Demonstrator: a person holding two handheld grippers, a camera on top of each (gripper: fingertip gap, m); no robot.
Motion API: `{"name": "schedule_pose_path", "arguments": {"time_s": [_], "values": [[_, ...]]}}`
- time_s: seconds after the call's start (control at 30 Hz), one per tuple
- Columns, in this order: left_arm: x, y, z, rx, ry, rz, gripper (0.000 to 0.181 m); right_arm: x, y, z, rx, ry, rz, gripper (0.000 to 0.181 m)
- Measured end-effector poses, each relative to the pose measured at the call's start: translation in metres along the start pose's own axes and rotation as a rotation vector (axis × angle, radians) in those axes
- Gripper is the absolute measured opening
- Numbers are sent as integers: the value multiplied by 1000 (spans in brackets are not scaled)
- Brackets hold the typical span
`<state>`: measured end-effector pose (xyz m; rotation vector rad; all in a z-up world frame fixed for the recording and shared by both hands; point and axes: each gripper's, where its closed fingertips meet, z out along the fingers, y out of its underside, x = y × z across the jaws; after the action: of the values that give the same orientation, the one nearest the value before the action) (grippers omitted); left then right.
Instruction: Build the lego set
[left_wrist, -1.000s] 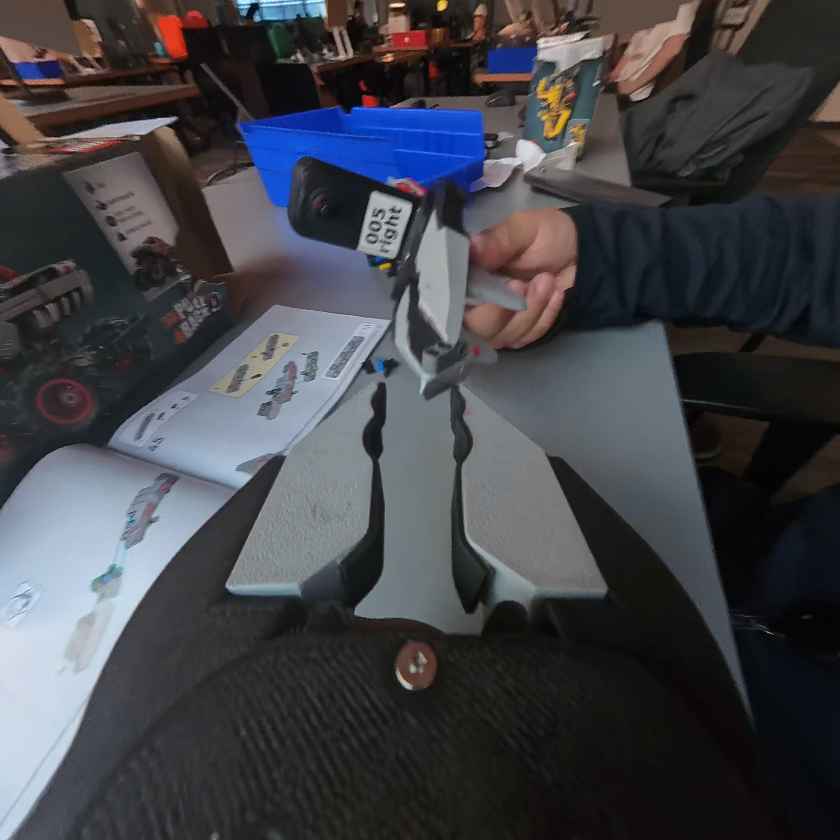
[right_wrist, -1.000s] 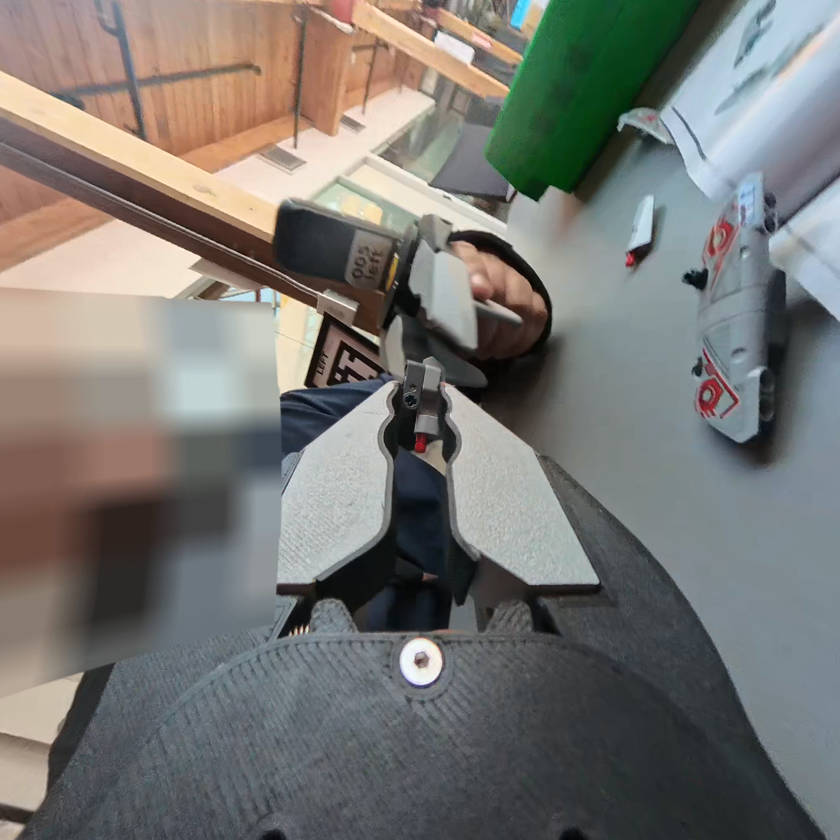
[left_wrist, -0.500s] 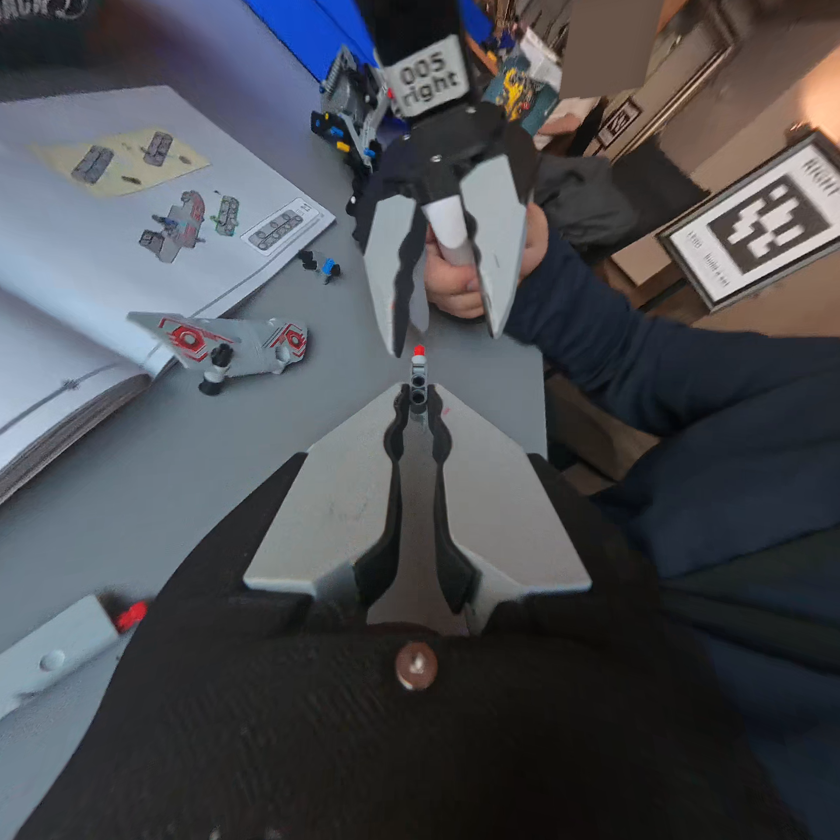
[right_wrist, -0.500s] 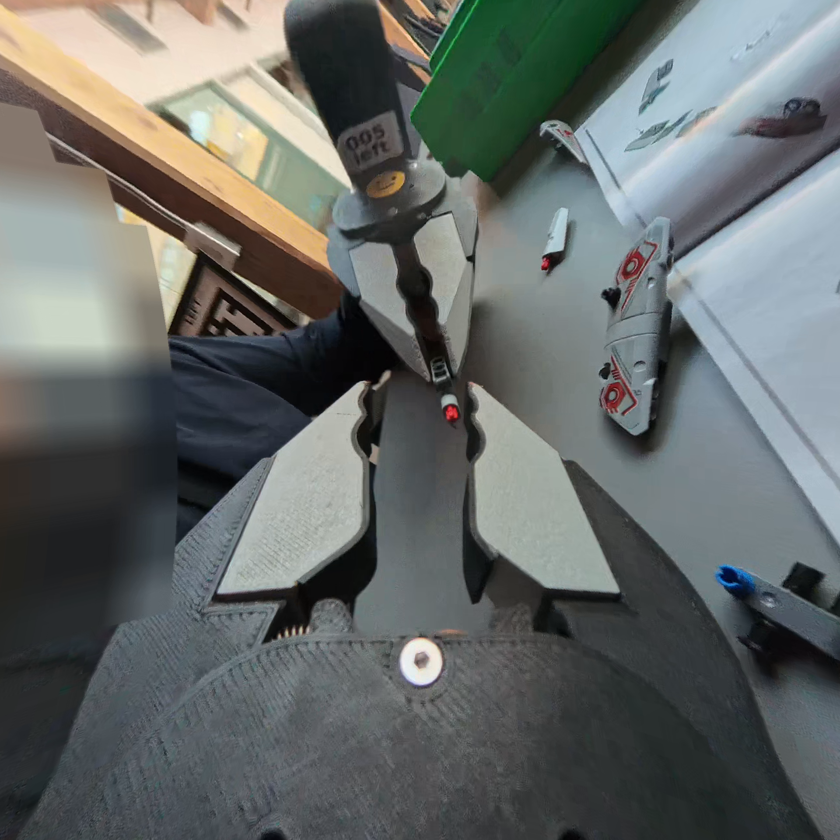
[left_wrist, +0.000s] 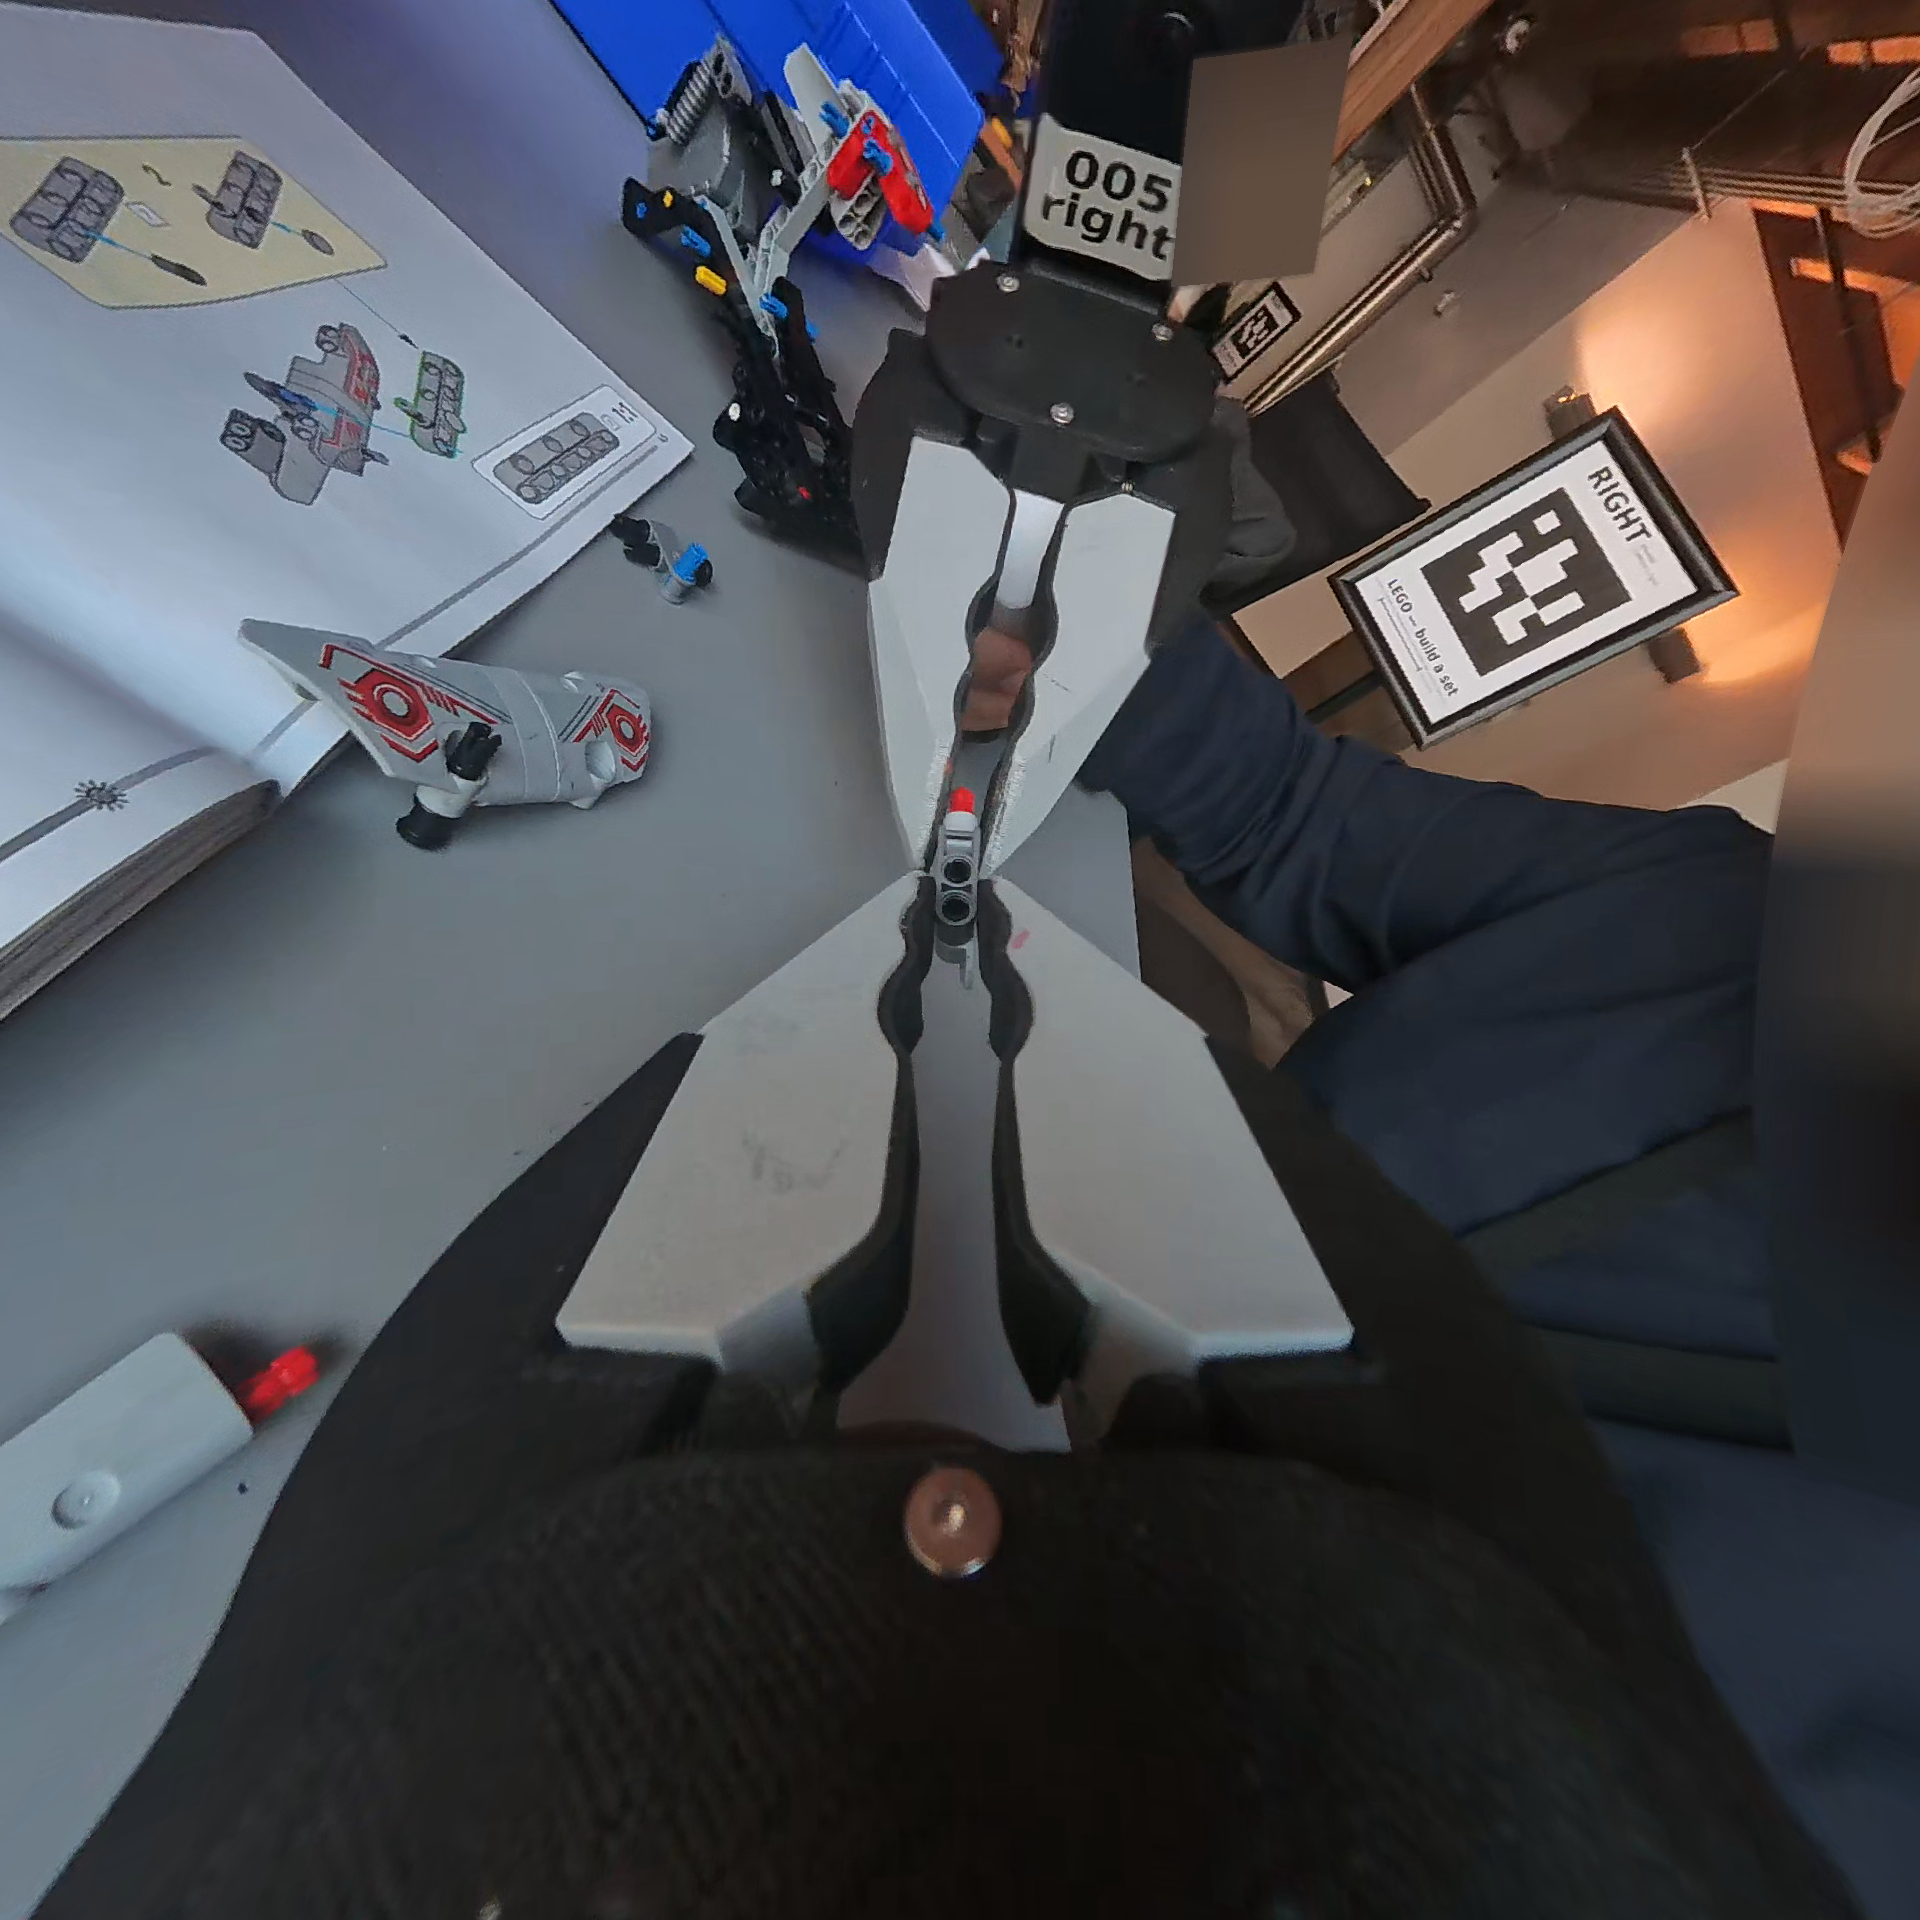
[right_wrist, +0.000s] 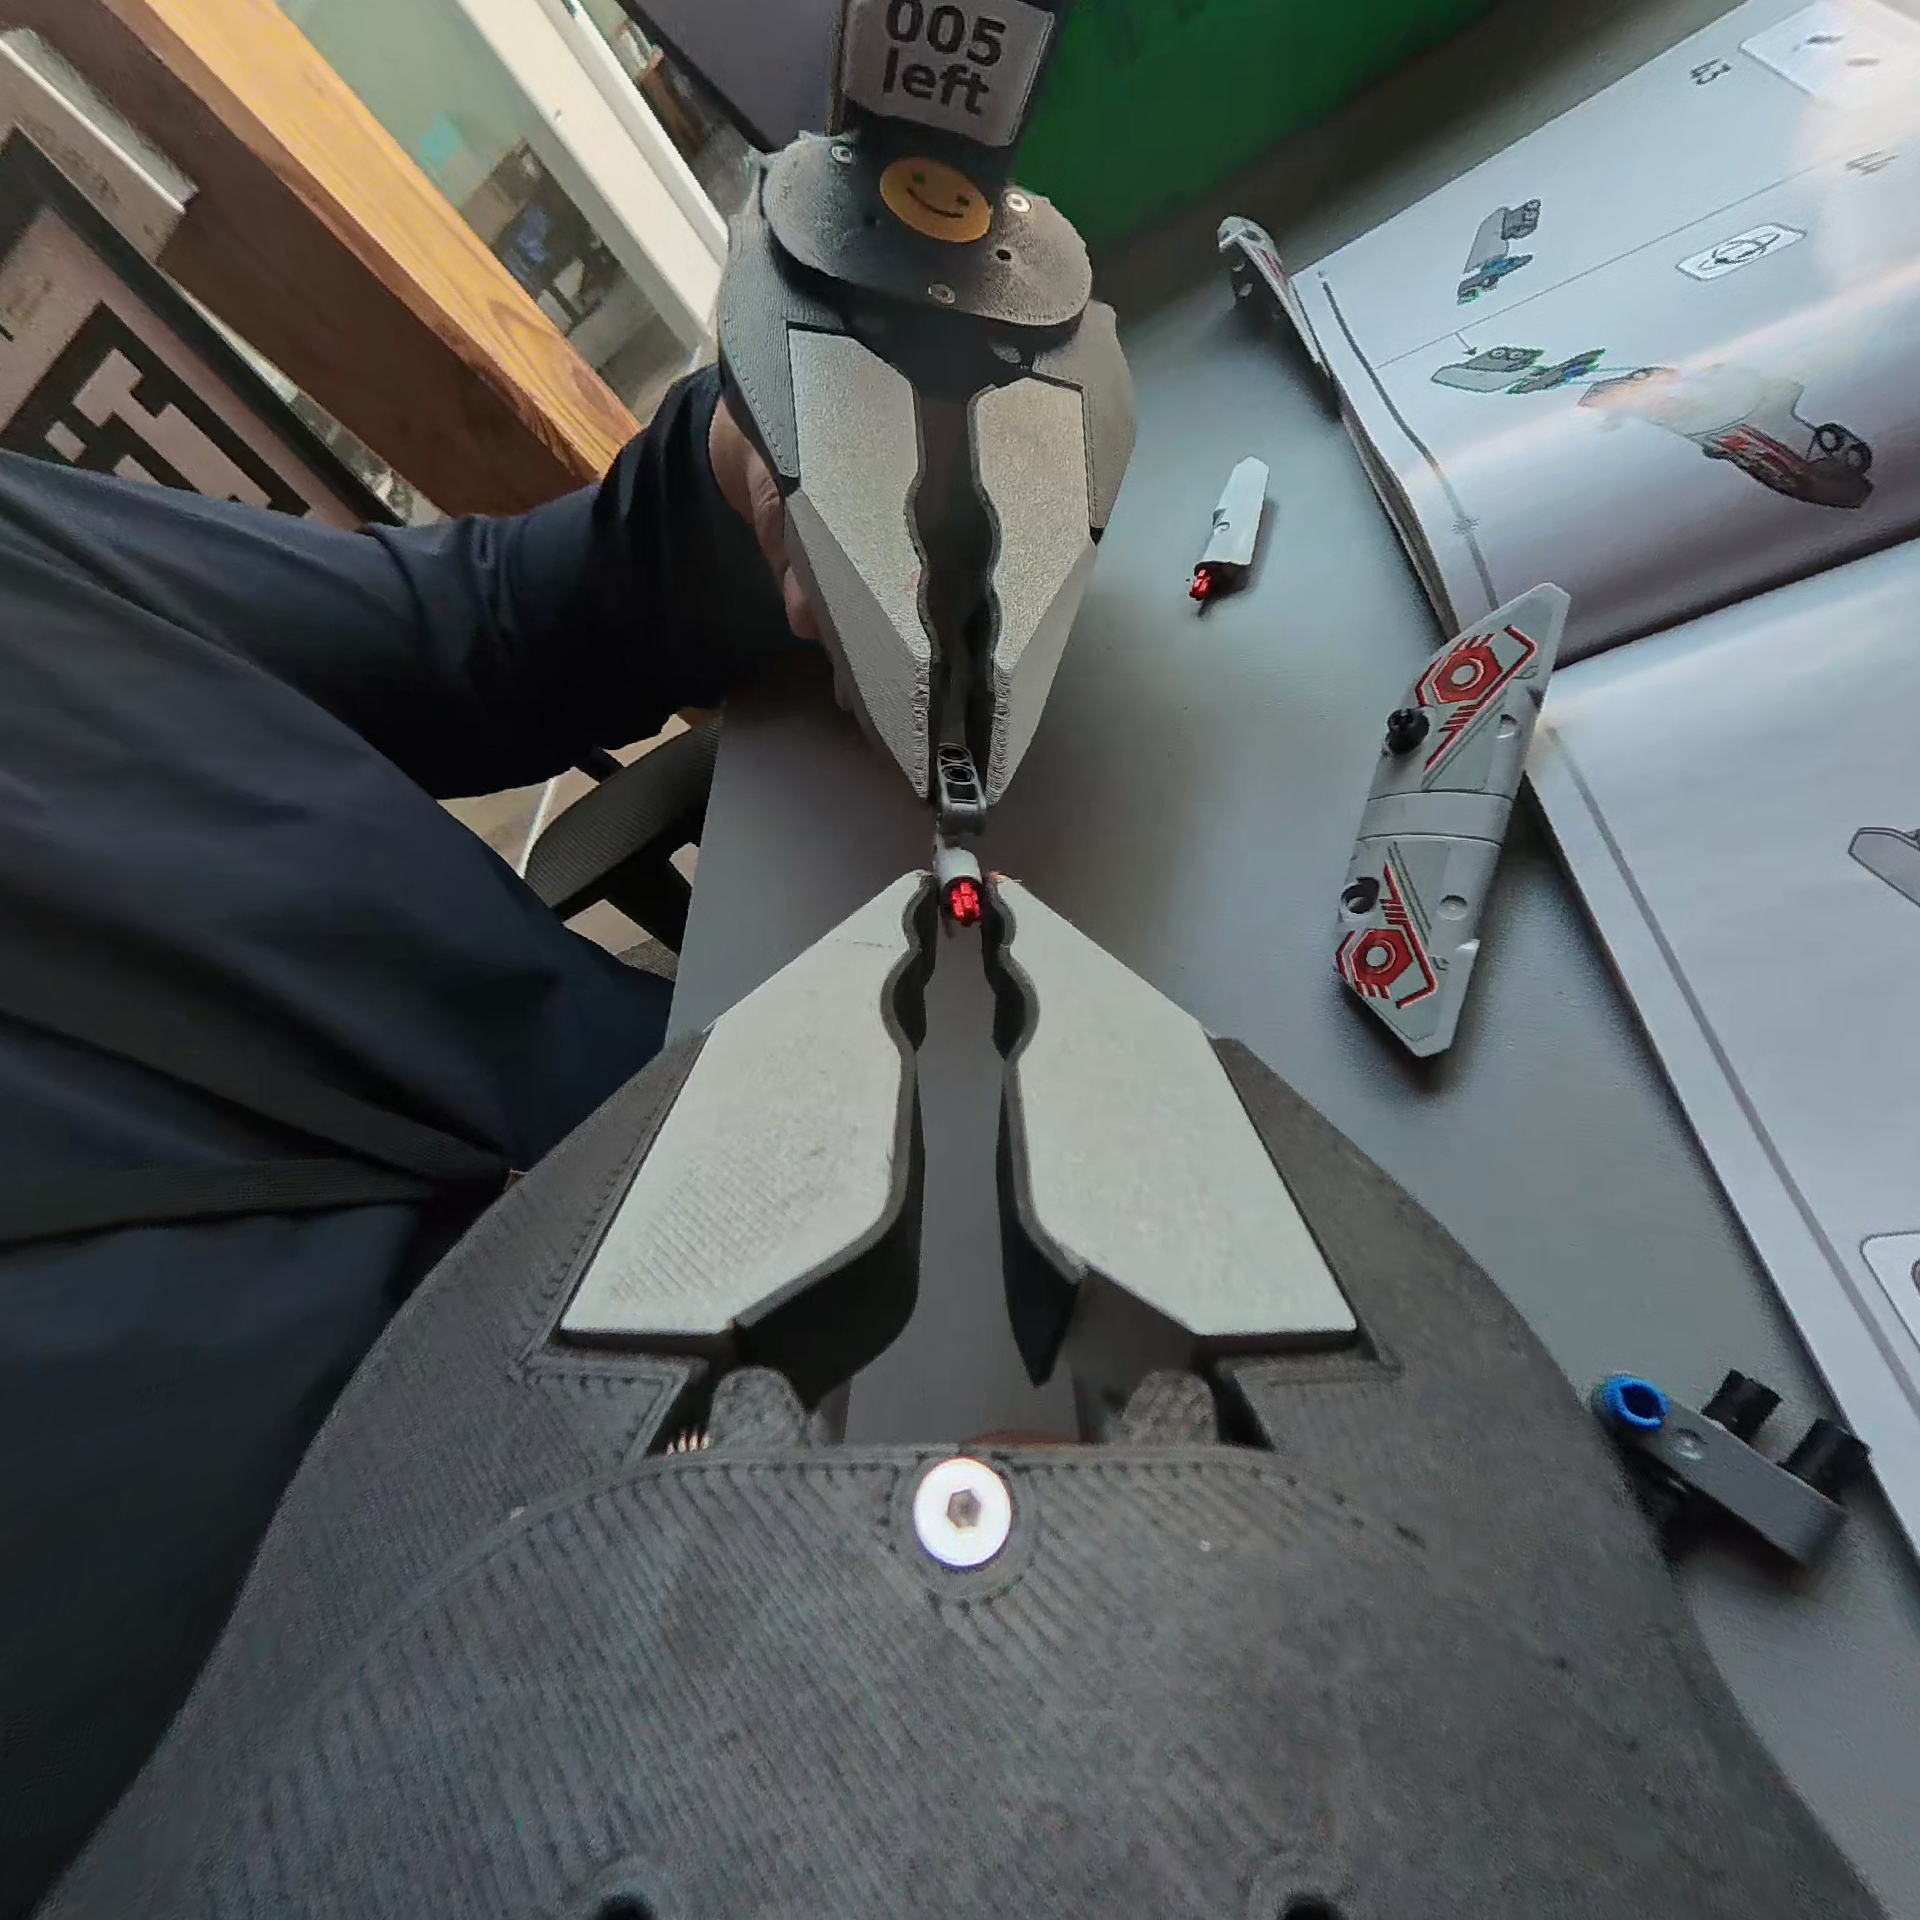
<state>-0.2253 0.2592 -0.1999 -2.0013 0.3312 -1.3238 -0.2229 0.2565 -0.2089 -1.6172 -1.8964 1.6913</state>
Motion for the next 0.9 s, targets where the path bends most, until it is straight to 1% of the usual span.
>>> {"name": "schedule_pose_path", "arguments": {"time_s": [0.1, 0.2, 0.23, 0.33, 0.4, 0.5, 0.53, 0.6, 0.7, 0.8, 0.9], "values": [[3, 2, -2, -13, -9, 49, 5, -2, 3, 1, -15, -20, 13, 4], [-1, 5, -20, -42, -78, 142, 27, 5, 9, 0, -45, 24, 15, 4], [-2, 7, -30, -53, -107, 194, 29, 7, 10, -1, -45, 39, 14, 4], [-17, 5, -65, -32, -294, 410, 27, 13, 8, -3, -29, 84, 0, 4], [-22, 4, -83, -19, -389, 529, 26, 15, 4, -3, -6, 93, 6, 4], [-18, 3, -92, 24, -445, 660, 27, 16, -1, -4, 26, 114, -22, 4], [-20, 2, -94, 37, -484, 689, 26, 17, -2, -5, 31, 129, -40, 4], [-24, -1, -99, 56, -552, 720, 26, 19, -4, -5, 34, 160, -71, 4], [-20, 1, -103, 63, -543, 744, 27, 18, -10, -7, 65, 162, -116, 4], [-12, 2, -114, 107, -527, 771, 24, 13, -18, -11, 119, 130, -161, 4], [-15, 2, -125, 120, -552, 755, 21, 21, -23, -14, 145, 140, -133, 4]]}}
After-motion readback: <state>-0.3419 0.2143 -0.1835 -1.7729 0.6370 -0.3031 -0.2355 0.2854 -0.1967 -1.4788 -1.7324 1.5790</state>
